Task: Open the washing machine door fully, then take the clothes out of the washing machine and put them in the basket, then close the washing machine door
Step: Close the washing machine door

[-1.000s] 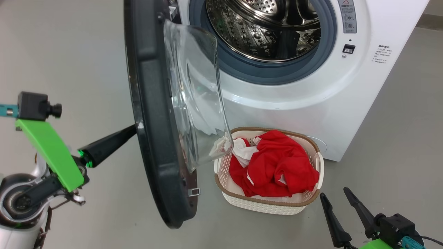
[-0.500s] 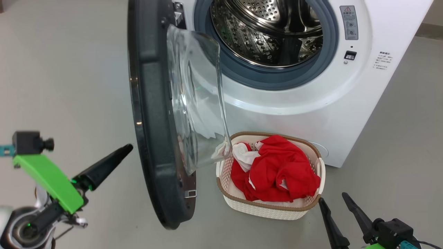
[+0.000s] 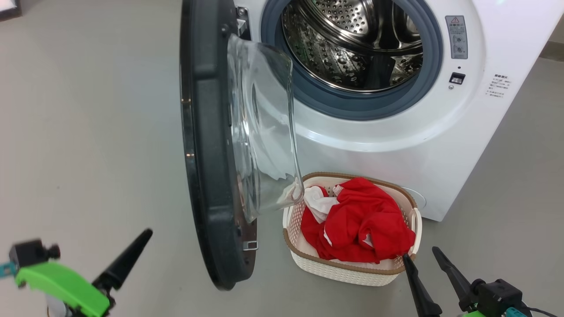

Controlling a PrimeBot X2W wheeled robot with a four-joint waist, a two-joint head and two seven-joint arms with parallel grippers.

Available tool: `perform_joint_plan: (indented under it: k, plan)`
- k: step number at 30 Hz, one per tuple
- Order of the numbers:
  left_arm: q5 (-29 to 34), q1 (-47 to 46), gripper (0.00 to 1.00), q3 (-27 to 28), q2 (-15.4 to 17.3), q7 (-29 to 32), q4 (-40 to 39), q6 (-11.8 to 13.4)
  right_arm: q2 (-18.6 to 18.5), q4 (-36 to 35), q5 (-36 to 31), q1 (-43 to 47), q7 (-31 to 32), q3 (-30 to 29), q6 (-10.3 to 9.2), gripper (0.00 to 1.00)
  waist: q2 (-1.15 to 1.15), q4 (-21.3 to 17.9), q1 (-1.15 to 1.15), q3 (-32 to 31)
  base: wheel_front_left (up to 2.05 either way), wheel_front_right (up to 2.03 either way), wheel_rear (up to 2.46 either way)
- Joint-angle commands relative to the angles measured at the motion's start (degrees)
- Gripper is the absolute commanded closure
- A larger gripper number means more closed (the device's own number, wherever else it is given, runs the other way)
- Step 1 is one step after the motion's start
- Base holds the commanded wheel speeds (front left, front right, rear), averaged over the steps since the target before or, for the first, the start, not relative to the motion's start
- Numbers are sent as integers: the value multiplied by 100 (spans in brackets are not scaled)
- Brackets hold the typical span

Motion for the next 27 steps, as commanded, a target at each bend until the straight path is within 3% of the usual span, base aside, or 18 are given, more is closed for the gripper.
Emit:
perform_joint_plan:
  k: [1,18,27]
  plan:
    - [-26,-37,0,257,167,-126,-66,-38,-43,-113,-55,-93,-37,166,42,0,0,16,0,-15,0,0,0]
    - [55,709,0,4,-262,-1667,313,-38,-8,-75,-47,-99,-37,266,42,0,0,58,0,-43,0,0,0]
    - [617,757,0,-471,-239,-2729,596,-38,-6,-75,-33,-153,-37,264,42,0,0,60,0,27,0,0,0]
